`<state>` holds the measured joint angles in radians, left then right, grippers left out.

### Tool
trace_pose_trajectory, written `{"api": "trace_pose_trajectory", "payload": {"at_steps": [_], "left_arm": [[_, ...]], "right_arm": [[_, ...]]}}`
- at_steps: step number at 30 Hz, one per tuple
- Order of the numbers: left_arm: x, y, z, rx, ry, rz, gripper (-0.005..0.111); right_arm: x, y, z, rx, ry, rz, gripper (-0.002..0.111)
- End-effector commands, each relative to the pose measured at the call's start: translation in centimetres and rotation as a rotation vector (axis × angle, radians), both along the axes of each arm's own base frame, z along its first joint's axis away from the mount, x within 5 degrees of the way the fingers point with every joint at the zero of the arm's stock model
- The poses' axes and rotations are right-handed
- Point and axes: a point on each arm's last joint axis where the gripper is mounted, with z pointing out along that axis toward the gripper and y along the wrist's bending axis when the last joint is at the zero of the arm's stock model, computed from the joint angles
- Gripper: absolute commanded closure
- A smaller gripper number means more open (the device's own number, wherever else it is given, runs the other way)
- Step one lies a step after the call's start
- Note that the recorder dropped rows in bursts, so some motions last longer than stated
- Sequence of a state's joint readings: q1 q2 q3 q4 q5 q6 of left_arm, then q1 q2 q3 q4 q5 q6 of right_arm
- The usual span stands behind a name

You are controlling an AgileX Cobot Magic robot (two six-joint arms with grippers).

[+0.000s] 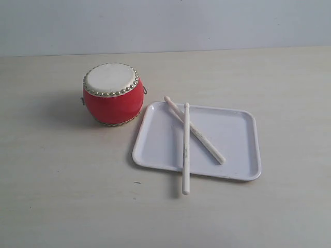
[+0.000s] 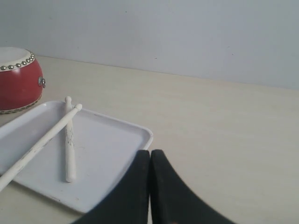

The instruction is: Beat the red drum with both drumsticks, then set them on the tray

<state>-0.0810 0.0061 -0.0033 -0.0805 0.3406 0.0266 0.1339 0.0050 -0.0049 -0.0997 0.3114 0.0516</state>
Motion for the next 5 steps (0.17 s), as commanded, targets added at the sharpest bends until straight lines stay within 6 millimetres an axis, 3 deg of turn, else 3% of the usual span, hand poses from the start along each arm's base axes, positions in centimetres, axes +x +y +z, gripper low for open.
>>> {"api": "trace_pose_trajectory", "payload": {"at_steps": [1, 5], "left_arm": [[-0.01, -0.01, -0.01, -0.009, -0.010, 0.002, 0.107], [-0.01, -0.01, -0.01, -0.007, -0.010, 0.001, 0.107]], "right_arm": [[-0.01, -0.04, -0.11, -0.002, -0.003, -0.006, 0.108], [-0.01, -0.04, -0.11, -0.002, -0.003, -0.006, 0.108]]}}
